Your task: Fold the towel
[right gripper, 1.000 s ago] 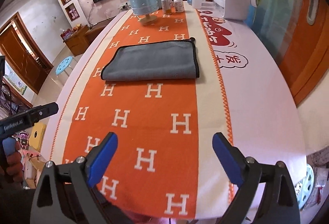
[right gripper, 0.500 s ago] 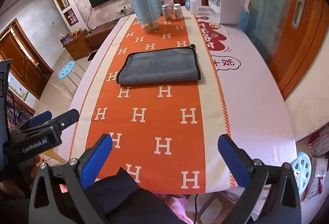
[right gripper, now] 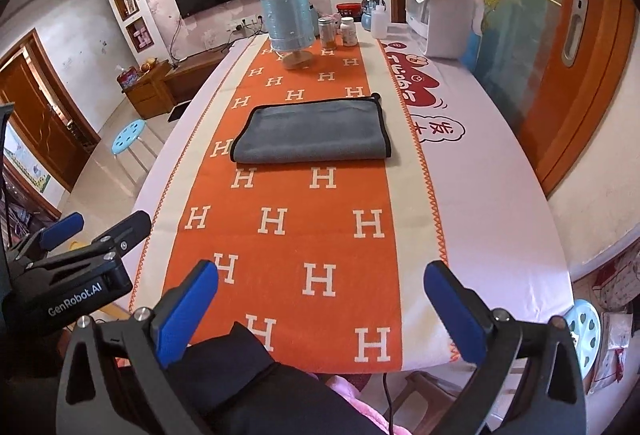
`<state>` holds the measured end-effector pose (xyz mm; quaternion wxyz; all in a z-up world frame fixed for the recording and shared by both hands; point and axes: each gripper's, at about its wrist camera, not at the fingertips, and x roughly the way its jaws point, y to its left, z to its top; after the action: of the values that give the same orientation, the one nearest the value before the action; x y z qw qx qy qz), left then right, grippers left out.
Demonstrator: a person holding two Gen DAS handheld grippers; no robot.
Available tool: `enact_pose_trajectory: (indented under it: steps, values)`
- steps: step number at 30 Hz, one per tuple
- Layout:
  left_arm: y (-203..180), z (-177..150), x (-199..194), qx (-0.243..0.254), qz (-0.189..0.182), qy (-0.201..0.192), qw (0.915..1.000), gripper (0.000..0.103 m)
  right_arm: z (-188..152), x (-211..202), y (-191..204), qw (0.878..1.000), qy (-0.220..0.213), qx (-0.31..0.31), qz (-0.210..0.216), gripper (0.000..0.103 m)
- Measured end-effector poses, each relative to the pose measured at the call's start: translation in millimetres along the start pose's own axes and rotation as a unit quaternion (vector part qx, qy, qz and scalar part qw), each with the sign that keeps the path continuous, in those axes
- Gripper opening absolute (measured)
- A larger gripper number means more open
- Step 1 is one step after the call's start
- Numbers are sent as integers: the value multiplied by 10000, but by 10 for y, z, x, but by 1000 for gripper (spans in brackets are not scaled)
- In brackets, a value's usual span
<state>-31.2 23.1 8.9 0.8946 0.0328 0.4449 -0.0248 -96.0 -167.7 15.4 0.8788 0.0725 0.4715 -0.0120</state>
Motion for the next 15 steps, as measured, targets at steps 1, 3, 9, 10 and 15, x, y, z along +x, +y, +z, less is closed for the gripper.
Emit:
enact_pose_trajectory:
  steps: [1, 3, 9, 10, 15]
  values:
    - [-1, 2, -1, -3, 15, -3, 10000, 102, 2, 6, -1, 10000, 16, 0, -15, 103]
    - [-7, -1, 6, -8, 18, 7, 10000, 102, 5, 22, -13, 10000, 54, 24, -23, 103]
    - [-50, 4, 15, 31, 49, -9, 10000, 102, 9, 55, -35, 9999, 122, 57, -28, 103]
    - [-55, 8, 14, 39, 54, -19, 10000, 102, 9, 64, -42, 9999, 136, 63, -23, 103]
    - [-101, 16, 9, 54, 94, -66, 9999, 102, 14, 97, -73, 9998, 164, 94, 0, 103]
